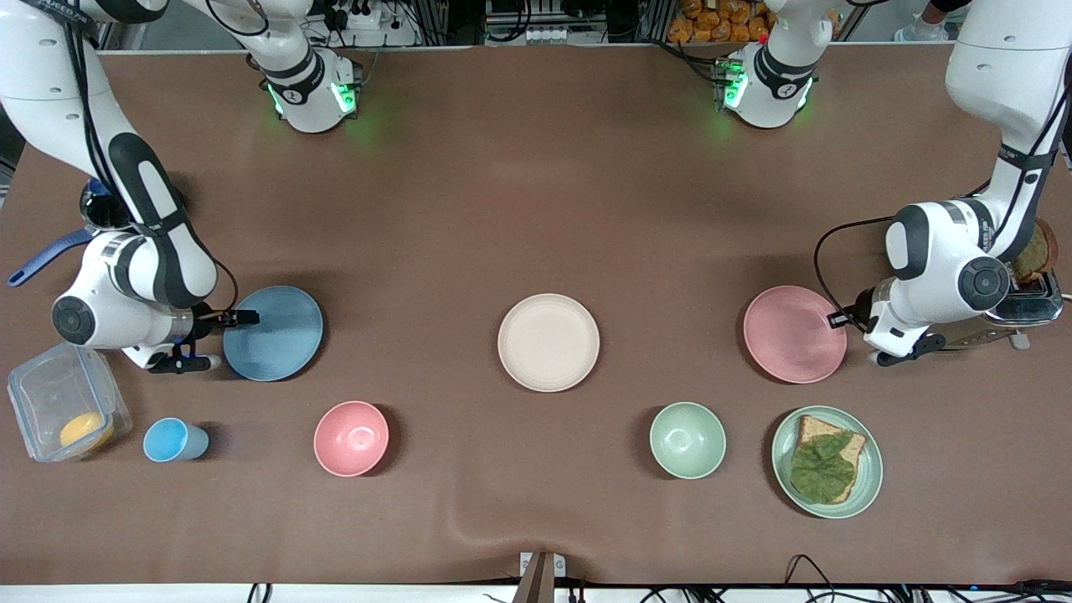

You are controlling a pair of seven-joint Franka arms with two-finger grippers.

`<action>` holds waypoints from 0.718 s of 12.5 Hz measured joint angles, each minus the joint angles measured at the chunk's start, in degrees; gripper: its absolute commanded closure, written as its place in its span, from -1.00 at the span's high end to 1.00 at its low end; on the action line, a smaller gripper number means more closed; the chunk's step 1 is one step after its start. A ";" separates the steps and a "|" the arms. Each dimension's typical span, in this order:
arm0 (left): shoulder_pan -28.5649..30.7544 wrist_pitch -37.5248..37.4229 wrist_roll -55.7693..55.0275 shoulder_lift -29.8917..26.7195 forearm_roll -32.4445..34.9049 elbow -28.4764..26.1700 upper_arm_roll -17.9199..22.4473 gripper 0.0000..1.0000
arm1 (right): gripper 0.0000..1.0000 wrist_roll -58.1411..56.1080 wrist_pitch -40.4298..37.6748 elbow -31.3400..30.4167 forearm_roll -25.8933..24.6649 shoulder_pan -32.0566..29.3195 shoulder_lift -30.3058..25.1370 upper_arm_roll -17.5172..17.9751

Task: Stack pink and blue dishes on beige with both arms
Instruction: 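Grasp the pink plate with the left gripper while the right gripper grasps the blue plate, then lift the pink plate with the left gripper and carry it over the beige plate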

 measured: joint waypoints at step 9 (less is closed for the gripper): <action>-14.41 -15.72 -19.66 1.50 -9.15 18.78 -11.89 -1.00 | -1.00 -1.25 -0.35 1.39 1.09 0.02 -0.52 0.73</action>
